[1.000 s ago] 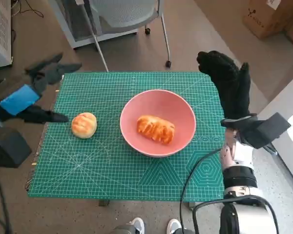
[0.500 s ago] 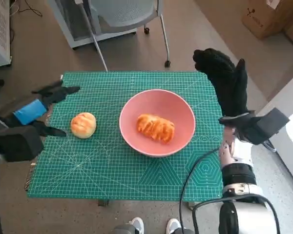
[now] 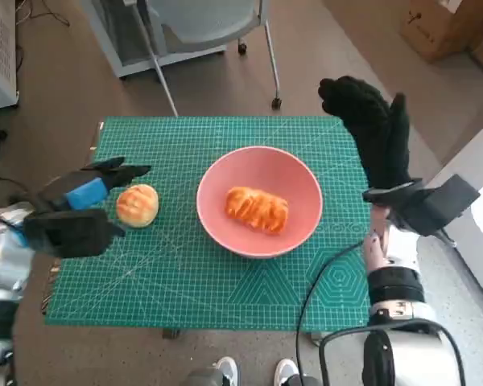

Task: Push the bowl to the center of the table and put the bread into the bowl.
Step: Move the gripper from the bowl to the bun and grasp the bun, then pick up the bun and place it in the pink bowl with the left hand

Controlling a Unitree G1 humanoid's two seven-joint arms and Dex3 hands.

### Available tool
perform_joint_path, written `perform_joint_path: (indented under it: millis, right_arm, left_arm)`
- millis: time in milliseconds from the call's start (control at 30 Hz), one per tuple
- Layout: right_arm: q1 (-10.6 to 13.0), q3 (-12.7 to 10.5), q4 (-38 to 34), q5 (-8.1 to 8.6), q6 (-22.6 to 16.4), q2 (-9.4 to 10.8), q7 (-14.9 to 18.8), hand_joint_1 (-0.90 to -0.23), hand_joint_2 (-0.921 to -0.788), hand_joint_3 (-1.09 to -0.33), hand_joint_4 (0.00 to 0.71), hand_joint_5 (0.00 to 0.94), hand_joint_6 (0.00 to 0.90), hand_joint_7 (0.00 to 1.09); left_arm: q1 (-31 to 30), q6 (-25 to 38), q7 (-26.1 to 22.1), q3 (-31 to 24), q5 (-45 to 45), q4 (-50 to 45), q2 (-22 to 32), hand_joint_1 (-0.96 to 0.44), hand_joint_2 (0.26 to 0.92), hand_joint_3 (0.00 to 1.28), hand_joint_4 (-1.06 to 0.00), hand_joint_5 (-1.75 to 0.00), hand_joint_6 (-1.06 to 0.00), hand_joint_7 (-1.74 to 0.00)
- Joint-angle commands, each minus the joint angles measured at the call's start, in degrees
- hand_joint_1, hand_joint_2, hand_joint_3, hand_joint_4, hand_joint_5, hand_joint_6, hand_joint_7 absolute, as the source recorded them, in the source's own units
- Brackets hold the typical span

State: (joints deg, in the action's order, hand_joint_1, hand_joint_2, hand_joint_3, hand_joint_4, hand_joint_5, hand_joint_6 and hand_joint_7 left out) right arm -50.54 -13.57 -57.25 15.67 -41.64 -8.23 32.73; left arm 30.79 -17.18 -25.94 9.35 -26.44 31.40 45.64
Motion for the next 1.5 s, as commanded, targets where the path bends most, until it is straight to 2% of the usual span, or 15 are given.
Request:
perform_joint_path:
  millis: [33, 300, 433, 567, 733, 833, 867, 900, 933, 1000, 1167, 1500]
  right_arm:
    - [1.16, -0.2, 0.11, 0.36, 1.05, -0.61, 0.86, -0.582, -0.921, -0.494, 0.259, 0.004, 0.398, 0.0]
    - [1.45, -0.37, 0.85, 0.66, 1.08, -0.84, 1.16, -0.591, -0.921, -0.483, 0.243, 0.0, 0.397, 0.0]
    - [1.78, -0.4, 1.34, 0.65, 0.81, -0.79, 0.97, -0.589, -0.921, -0.479, 0.239, 0.0, 0.393, 0.0]
    - [2.03, -0.4, 1.7, 0.49, 0.33, -0.72, 0.66, -0.576, -0.921, -0.478, 0.236, 0.0, 0.392, 0.0]
    - [2.19, -0.41, 1.78, 0.3, -0.23, -0.61, 0.25, -0.553, -0.921, -0.48, 0.235, 0.0, 0.392, 0.0]
    - [2.24, -0.34, 1.71, 0.11, -0.56, -0.51, -0.02, -0.55, -0.921, -0.481, 0.235, 0.0, 0.392, 0.0]
    - [2.26, -0.29, 1.69, 0.05, -0.66, -0.48, -0.11, -0.549, -0.921, -0.481, 0.235, 0.0, 0.392, 0.0]
    - [2.27, -0.24, 1.62, -0.02, -0.82, -0.46, -0.21, -0.548, -0.921, -0.482, 0.235, 0.0, 0.392, 0.0]
    - [2.27, -0.2, 1.57, -0.08, -0.94, -0.43, -0.28, -0.547, -0.921, -0.482, 0.235, 0.0, 0.392, 0.0]
    - [2.3, -0.12, 1.45, -0.19, -1.17, -0.39, -0.42, -0.546, -0.921, -0.482, 0.235, 0.0, 0.391, 0.0]
    - [2.35, -0.09, 1.12, -0.21, -1.54, -0.35, -0.27, -0.542, -0.921, -0.485, 0.235, 0.0, 0.391, 0.0]
    - [2.45, -0.01, 1.01, -0.07, -1.63, 0.02, 0.13, -0.563, -0.921, -0.484, 0.237, 0.001, 0.394, 0.0]
  left_arm:
    - [2.94, -1.2, 3.1, 2.73, -3.15, 3.4, -1.44, -0.31, 0.734, 0.0, -0.14, -0.01, -0.28, -0.05]
    - [5.68, -2.01, 8.35, 6.5, -7.17, 8.83, -4.12, -0.29, 0.752, 0.01, -0.21, -0.02, -0.32, -0.04]
    - [6.51, -1.31, 10.73, 7.96, -9.0, 10.28, -5.18, -0.25, 0.772, 0.01, -0.26, -0.02, -0.38, -0.04]
    - [7.18, -0.16, 12.5, 9.16, -10.67, 11.5, -5.9, -0.16, 0.82, 0.02, -0.37, -0.02, -0.5, -0.05]
    - [7.97, 0.89, 14.5, 10.67, -12.93, 12.62, -6.14, -0.04, 0.896, 0.02, -0.59, -0.04, -0.7, -0.07]
    - [8.45, 0.53, 16.29, 11.27, -13.79, 13.49, -5.87, 0.0, 0.911, 0.04, -0.7, -0.08, -0.78, -0.09]
    - [8.56, 0.36, 16.74, 11.39, -13.93, 13.71, -5.76, 0.0, 0.914, 0.08, -0.64, -0.51, -0.71, -0.51]
    - [8.61, 0.09, 17.24, 11.39, -13.98, 13.8, -5.58, 0.0, 0.917, 0.12, -0.58, -0.8, -0.65, -0.79]
    - [8.66, -0.13, 17.6, 11.39, -14.02, 13.89, -5.46, 0.0, 0.918, 0.13, -0.57, -0.98, -0.63, -0.94]
    - [8.67, -0.5, 18.4, 11.29, -14.22, 13.79, -5.13, 0.0, 0.919, 0.12, -0.58, -1.14, -0.63, -1.03]
    - [8.98, -0.03, 18.46, 11.09, -14.22, 13.82, -4.82, 0.0, 0.92, 0.1, -0.63, -1.27, -0.64, -1.06]
    - [9.04, -0.01, 16.8, 9.51, -12.01, 12.53, -3.96, 0.0, 0.92, 0.11, -0.63, -1.31, -0.61, -1.11]
